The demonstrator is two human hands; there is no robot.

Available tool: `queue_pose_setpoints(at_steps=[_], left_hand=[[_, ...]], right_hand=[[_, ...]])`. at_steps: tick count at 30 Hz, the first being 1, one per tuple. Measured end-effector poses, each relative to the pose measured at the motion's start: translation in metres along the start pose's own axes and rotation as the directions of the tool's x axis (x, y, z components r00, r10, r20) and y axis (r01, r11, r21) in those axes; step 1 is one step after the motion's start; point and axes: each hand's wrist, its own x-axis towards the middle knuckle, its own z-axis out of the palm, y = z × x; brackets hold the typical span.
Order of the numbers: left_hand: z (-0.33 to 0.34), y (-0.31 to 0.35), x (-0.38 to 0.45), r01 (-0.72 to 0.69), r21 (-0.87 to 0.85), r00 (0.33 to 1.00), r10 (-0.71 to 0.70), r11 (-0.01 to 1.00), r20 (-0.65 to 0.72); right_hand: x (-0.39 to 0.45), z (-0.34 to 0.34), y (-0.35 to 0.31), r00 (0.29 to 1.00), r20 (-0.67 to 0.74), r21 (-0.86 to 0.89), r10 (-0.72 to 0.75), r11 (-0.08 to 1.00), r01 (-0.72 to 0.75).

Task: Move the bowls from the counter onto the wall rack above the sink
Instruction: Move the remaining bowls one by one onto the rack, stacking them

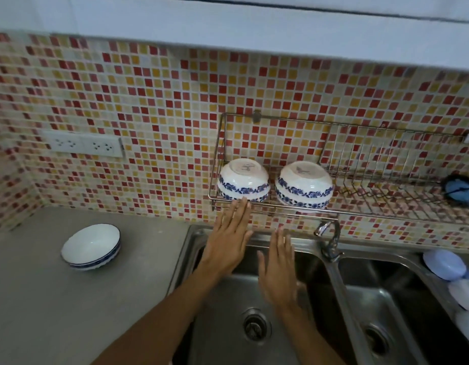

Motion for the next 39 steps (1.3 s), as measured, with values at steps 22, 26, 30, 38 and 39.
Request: queue_pose_setpoints(at_steps=[22,26,30,38,39], left_hand=[[-0.021,-0.348,-0.161,0.779,-0.16,0.626,-0.767,0.606,0.143],[-0.006,-0.381,-0.166,0.824,-0.341,0.534,-0.822,0.453,0.197],[0.005,-0.398,-0.162,0.855,-0.449,0.404,-0.875,0.259,0.266],[0.007,-0.41,-0.163,0.846,-0.521,0.311,-0.897,0.111,0.314],[0.006,-0.409,-0.163,0.842,-0.529,0.307,-0.897,0.101,0.319]], right_hand=[[0.021,0.171,-0.273,0.85,0.526,0.193,-0.037,0.978,-0.077],[0.028,0.198,-0.311,0.775,0.632,0.244,0.019,0.944,-0.222],[0.039,0.224,-0.337,0.659,0.745,0.209,0.101,0.903,-0.375],[0.036,0.254,-0.358,0.552,0.813,0.271,0.184,0.72,-0.639],[0.035,0.254,-0.36,0.538,0.822,0.283,0.19,0.683,-0.673]])
